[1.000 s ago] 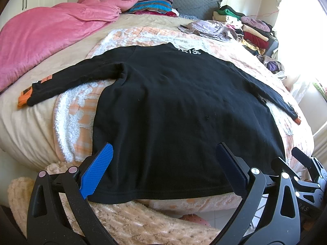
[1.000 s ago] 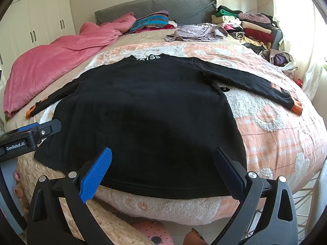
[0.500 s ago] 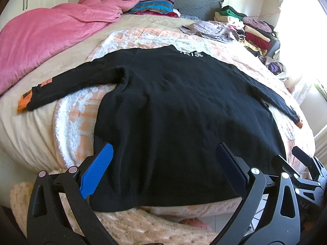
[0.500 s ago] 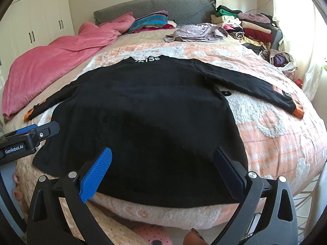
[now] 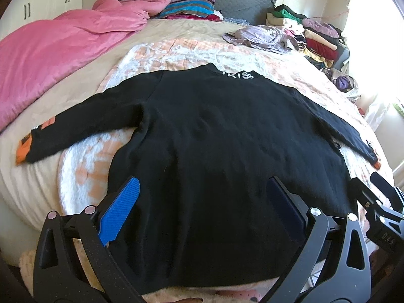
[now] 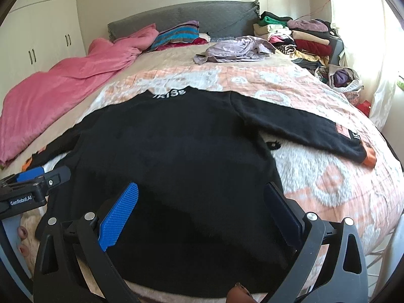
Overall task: Fold small clothes
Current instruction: 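Move the right tool to the orange-cuffed sleeve of the sweatshirt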
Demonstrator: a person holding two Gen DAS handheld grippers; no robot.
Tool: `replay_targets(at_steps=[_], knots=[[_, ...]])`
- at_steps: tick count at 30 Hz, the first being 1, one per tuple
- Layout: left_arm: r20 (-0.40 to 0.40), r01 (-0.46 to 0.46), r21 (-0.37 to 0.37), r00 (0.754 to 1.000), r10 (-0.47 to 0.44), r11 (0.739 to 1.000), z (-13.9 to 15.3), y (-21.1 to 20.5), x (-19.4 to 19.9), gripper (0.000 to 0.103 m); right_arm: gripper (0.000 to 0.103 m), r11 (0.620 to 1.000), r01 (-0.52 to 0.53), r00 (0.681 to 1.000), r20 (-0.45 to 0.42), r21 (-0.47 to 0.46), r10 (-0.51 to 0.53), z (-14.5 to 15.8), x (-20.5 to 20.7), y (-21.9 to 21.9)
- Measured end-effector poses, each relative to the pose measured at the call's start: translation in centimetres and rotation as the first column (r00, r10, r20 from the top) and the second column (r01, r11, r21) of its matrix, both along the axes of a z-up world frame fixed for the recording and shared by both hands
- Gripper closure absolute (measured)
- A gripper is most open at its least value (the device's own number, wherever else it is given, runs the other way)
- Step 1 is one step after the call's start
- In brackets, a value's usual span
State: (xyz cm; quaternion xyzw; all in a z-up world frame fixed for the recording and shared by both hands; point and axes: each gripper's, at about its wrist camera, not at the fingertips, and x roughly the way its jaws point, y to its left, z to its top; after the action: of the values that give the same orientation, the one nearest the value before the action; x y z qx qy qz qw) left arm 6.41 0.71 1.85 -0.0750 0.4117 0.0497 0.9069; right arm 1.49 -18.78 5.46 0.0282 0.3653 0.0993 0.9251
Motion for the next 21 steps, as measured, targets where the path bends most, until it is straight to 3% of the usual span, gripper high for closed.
replay_targets(at_steps=[12,21], knots=[[-0.027,-0.016,-0.003,1.0,0.016,1.0,-0.1,-0.6,4.8,0.008,0.004,0.999,0.038,0.999,-0.009,0.029,-0.037,-0.2,5.1,-2.9],[-0.016,-0.023,0.002,1.0,0.023,1.0,0.6,-0.8,8.2,0.008,0.004,0.988,0.135,0.989,-0.068,0.077,-0.13,-1.7,8.5,-6.4]])
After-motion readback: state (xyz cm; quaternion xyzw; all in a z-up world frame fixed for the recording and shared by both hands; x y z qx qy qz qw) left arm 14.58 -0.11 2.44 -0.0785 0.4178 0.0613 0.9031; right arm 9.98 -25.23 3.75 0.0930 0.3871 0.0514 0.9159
